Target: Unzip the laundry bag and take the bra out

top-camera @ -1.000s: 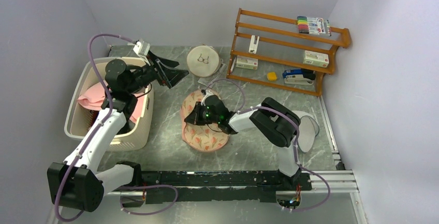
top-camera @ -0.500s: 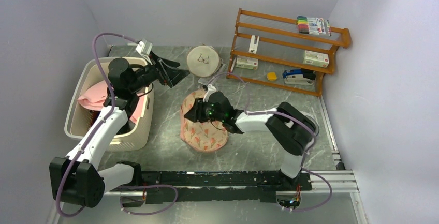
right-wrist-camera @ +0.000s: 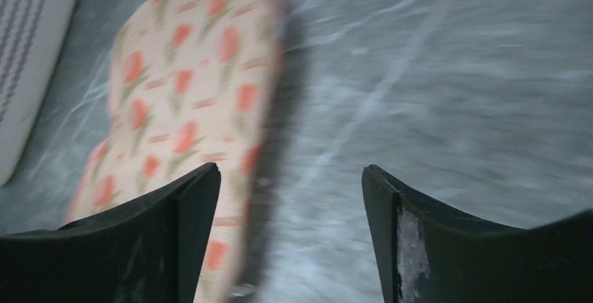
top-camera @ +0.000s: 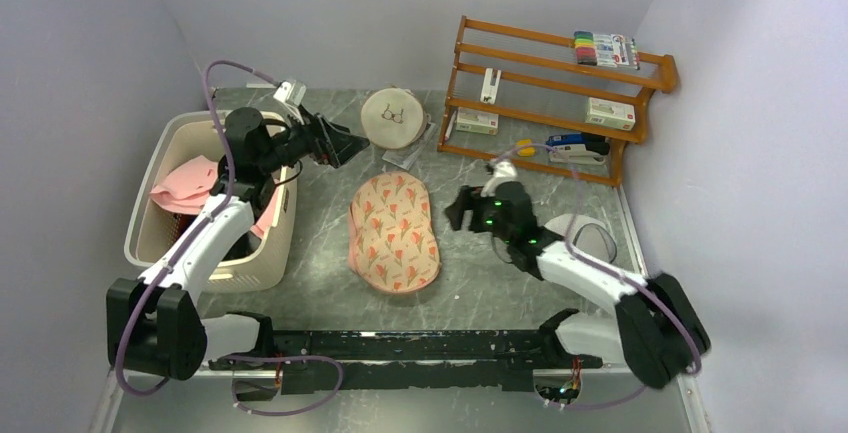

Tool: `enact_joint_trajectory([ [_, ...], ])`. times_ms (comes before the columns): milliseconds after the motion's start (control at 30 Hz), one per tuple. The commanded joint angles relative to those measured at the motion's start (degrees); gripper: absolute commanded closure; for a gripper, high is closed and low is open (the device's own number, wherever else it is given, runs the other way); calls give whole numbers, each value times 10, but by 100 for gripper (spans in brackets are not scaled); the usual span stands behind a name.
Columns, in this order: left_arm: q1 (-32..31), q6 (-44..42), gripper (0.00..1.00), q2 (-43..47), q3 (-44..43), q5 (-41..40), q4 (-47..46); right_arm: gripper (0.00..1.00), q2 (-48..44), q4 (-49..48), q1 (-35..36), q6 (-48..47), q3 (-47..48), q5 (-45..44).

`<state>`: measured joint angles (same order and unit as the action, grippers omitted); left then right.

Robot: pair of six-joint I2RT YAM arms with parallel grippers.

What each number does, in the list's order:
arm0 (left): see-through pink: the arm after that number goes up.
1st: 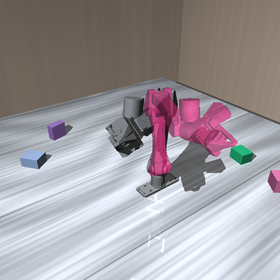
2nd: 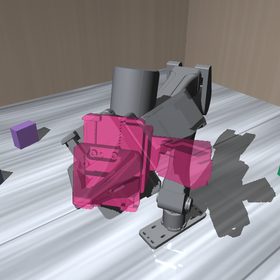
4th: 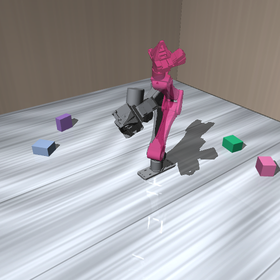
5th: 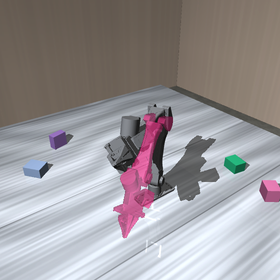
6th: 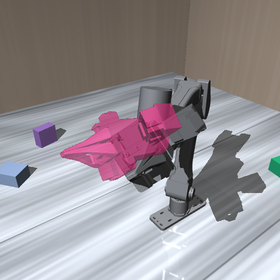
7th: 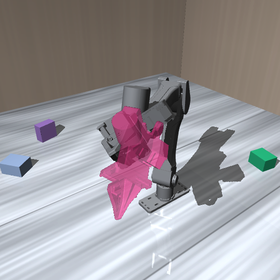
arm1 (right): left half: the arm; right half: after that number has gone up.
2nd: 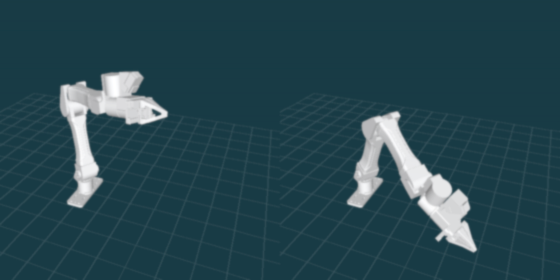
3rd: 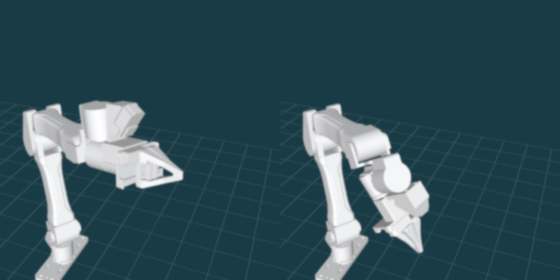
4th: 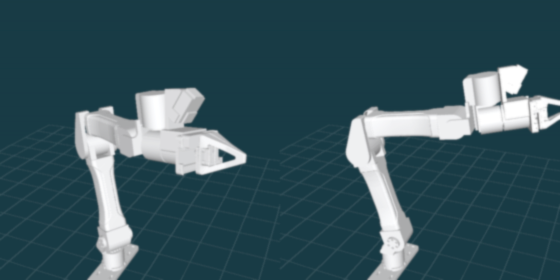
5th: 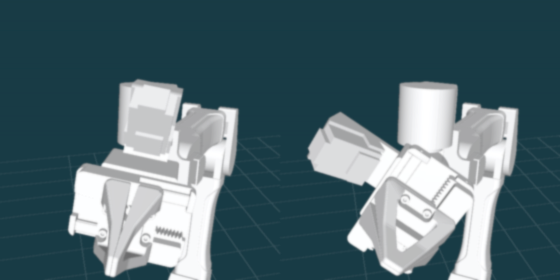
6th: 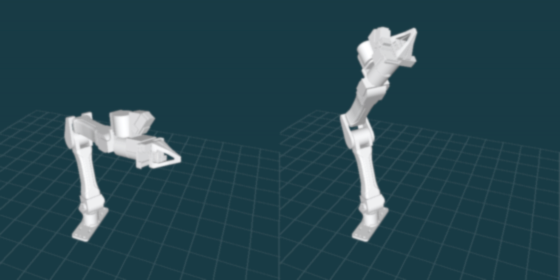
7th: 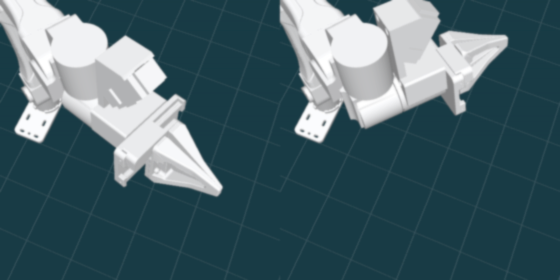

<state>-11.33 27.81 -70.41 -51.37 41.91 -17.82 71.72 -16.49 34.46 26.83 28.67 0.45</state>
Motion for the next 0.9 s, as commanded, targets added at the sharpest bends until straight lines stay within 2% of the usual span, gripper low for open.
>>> enact_joint_trajectory([
  [0,2,-23,1,-17,-25,-20,17,21,-132,86,-110,-57,-36,0],
  [100,0,-36,1,-22,-28,-36,32,6,-207,127,-168,-52,-45,6],
  [200,-8,-66,1,-13,-33,-87,63,1,-250,169,-202,-55,-25,32],
  [400,-81,-175,1,65,-64,-339,191,0,-308,263,-205,-83,79,7],
  [533,-147,-232,1,159,-40,-497,189,0,-336,300,-204,-80,160,-2],
  [600,-157,-243,1,205,-31,-554,186,0,-344,324,-204,-87,210,-28],
  [733,-157,-274,1,260,-98,-606,228,0,-365,365,-186,-85,304,-106],
  [867,-156,-279,1,283,-197,-626,290,0,-400,352,-183,-91,343,-103],
])
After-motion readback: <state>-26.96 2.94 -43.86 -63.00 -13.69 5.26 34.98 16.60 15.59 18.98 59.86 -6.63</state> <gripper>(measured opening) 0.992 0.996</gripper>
